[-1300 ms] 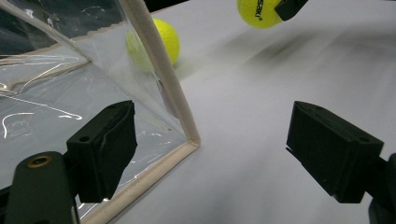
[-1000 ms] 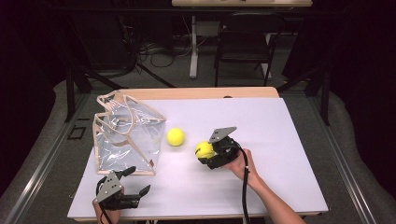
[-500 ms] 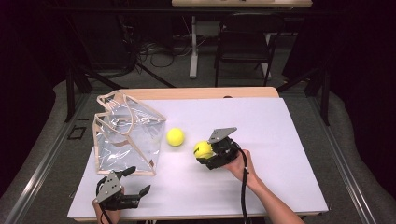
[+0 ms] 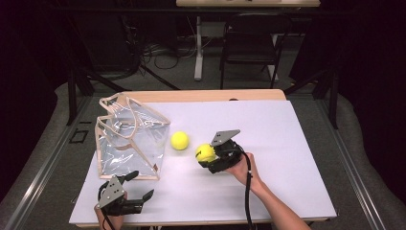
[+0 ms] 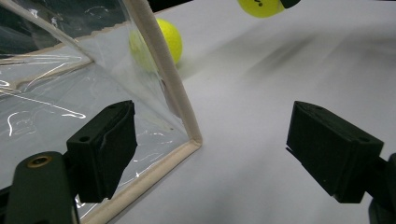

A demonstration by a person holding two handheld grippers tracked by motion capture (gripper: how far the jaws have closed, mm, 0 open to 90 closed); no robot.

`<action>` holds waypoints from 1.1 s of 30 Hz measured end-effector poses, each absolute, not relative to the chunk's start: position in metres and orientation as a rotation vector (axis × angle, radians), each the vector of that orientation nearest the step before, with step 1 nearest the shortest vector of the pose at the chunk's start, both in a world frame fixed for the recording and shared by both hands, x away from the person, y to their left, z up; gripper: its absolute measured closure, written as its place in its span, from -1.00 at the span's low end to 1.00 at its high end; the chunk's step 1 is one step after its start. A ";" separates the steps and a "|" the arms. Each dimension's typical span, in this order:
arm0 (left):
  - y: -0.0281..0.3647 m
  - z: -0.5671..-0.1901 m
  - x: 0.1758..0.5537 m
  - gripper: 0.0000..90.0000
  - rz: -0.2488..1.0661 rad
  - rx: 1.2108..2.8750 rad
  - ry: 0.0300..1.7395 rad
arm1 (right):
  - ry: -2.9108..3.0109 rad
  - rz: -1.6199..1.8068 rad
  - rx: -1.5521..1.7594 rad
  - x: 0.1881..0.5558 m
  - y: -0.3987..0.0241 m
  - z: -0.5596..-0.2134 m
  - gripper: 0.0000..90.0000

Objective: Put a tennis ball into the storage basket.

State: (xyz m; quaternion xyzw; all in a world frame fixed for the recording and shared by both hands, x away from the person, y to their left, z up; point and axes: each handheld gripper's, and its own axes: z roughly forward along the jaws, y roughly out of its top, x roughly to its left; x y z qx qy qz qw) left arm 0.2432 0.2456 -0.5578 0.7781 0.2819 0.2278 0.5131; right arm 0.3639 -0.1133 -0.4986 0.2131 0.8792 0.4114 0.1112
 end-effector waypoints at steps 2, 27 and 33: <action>0.246 -0.557 0.243 -0.64 0.551 1.876 0.674 | 2.580 1.214 0.623 0.364 -0.113 -0.498 -0.42; 0.244 -0.558 0.244 -0.65 0.545 1.876 0.679 | 2.566 1.260 0.612 0.365 -0.103 -0.489 -0.42; 0.245 -0.558 0.243 -0.65 0.546 1.879 0.682 | 2.564 1.280 0.610 0.368 -0.097 -0.487 -0.42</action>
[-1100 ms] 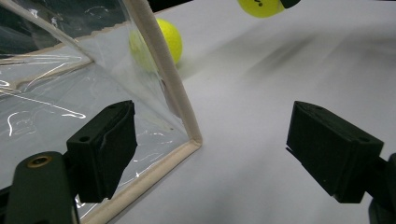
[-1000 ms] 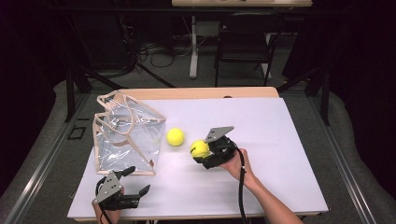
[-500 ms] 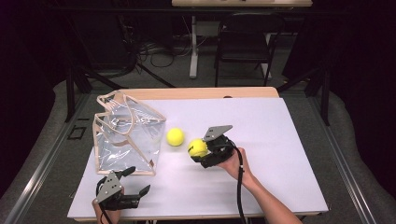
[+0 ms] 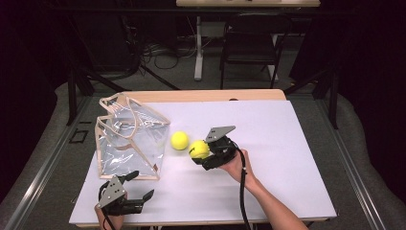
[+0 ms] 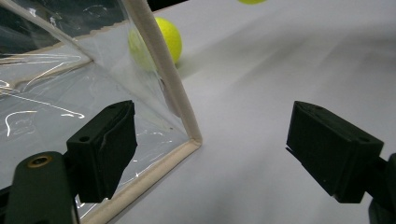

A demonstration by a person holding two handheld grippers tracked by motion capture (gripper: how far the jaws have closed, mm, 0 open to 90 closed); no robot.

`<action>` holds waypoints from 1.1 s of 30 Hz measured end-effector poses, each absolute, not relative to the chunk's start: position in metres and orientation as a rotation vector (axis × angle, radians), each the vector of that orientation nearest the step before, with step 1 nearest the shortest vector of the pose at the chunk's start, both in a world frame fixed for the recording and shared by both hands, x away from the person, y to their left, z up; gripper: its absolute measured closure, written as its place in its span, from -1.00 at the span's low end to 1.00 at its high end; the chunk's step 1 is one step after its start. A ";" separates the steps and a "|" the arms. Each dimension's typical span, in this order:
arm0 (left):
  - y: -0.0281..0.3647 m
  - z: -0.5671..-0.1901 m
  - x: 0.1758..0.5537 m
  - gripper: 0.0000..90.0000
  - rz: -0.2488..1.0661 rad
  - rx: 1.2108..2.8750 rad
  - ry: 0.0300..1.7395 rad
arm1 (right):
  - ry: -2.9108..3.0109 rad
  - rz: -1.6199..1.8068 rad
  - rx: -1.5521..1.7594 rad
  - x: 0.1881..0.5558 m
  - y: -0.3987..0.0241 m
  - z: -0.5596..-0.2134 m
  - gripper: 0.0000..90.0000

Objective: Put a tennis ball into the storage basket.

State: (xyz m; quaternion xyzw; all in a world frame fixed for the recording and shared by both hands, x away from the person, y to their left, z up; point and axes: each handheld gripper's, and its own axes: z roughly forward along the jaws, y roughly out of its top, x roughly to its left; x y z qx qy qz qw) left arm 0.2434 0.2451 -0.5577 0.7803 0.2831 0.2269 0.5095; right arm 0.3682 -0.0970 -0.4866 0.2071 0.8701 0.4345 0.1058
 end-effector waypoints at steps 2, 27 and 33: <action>0.246 -0.557 0.243 -0.65 0.550 1.880 0.680 | 2.559 1.293 0.605 0.369 -0.095 -0.485 -0.42; 0.245 -0.558 0.244 -0.65 0.550 1.878 0.672 | 2.553 1.339 0.557 0.376 -0.076 -0.467 -0.42; 0.246 -0.558 0.244 -0.65 0.551 1.876 0.673 | 2.557 1.338 0.546 0.380 -0.073 -0.464 -0.42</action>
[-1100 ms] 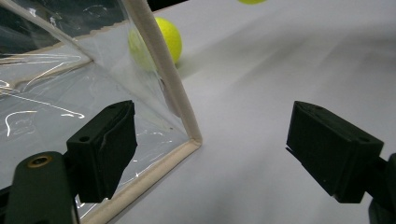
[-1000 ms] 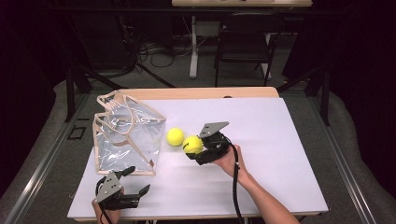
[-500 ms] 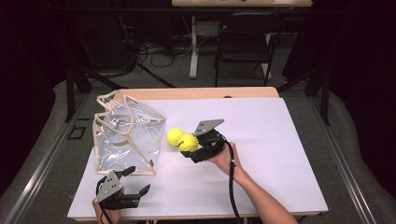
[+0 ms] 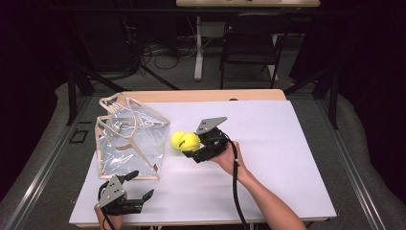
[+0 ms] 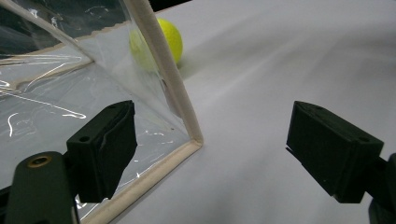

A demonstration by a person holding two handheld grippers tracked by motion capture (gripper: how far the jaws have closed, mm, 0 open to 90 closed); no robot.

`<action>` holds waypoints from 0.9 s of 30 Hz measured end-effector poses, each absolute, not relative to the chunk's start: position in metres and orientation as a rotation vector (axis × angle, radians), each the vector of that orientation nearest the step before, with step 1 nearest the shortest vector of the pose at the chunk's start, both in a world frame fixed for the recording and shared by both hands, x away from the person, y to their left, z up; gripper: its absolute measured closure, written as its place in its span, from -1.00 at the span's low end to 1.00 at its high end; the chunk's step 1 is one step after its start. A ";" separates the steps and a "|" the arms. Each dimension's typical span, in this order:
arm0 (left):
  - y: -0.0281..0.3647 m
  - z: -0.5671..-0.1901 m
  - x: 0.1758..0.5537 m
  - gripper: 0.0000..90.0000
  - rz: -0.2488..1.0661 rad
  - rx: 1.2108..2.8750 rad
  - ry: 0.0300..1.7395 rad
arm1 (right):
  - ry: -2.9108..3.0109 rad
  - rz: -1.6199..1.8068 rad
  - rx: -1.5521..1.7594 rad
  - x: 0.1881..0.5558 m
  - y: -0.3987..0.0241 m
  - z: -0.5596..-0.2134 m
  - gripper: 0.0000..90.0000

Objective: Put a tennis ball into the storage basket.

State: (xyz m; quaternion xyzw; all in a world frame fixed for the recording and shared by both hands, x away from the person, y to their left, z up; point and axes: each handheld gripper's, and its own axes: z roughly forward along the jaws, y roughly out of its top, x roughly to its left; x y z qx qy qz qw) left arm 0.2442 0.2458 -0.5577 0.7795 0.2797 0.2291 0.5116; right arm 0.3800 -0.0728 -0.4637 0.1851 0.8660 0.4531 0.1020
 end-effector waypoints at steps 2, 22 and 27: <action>0.245 -0.558 0.244 -0.65 0.550 1.879 0.672 | 2.554 1.339 0.541 0.381 -0.071 -0.462 -0.42; 0.245 -0.558 0.244 -0.65 0.547 1.873 0.675 | 2.544 1.342 0.513 0.393 -0.061 -0.445 -0.42; 0.245 -0.558 0.245 -0.65 0.544 1.877 0.678 | 2.546 1.342 0.509 0.396 -0.059 -0.441 -0.42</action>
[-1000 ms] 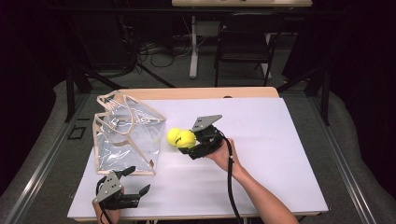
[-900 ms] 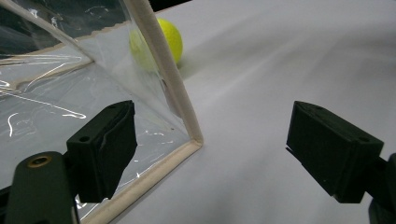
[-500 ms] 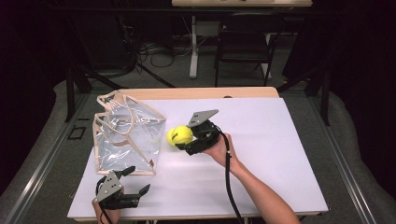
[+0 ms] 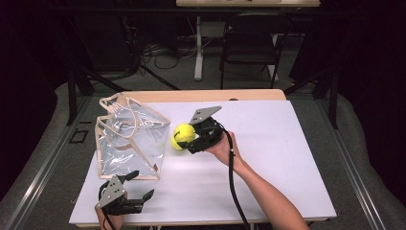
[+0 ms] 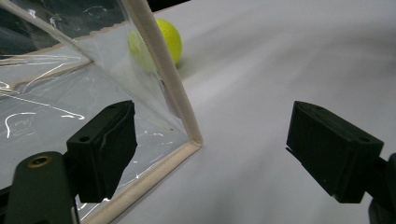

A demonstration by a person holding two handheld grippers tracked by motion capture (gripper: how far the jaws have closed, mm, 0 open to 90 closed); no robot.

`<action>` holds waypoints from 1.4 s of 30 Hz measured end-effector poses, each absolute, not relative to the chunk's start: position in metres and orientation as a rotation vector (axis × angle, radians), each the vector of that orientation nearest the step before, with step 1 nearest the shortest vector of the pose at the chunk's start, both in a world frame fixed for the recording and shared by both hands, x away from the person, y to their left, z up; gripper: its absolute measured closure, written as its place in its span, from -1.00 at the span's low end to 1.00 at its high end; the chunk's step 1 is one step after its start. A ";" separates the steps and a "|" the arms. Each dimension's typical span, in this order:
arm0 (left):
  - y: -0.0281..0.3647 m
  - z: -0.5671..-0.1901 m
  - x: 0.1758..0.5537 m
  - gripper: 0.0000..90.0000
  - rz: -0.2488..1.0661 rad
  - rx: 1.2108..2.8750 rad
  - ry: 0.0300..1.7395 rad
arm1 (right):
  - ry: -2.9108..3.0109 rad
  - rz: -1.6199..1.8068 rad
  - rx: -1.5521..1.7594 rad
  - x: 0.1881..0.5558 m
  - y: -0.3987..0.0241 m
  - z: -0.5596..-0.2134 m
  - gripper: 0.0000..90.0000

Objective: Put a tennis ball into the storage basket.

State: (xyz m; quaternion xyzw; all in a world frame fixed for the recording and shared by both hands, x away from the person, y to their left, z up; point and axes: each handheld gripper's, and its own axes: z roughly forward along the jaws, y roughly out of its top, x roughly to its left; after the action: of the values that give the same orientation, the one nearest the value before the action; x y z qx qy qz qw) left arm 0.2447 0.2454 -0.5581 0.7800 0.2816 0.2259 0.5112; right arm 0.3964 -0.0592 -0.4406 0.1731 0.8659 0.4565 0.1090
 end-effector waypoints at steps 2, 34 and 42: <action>0.246 -0.558 0.245 -0.64 0.543 1.880 0.678 | 2.543 1.341 0.508 0.398 -0.058 -0.439 -0.42; 0.247 -0.558 0.245 -0.65 0.548 1.878 0.678 | 2.527 1.328 0.477 0.415 -0.042 -0.411 -0.42; 0.247 -0.558 0.245 -0.65 0.548 1.879 0.679 | 2.518 1.327 0.468 0.418 -0.038 -0.404 -0.42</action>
State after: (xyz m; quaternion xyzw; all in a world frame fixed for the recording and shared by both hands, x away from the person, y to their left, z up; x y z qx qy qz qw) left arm 0.2451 0.2468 -0.5579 0.7802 0.2819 0.2275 0.5100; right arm 0.4175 -0.0375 -0.4045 0.1610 0.8658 0.4562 0.1282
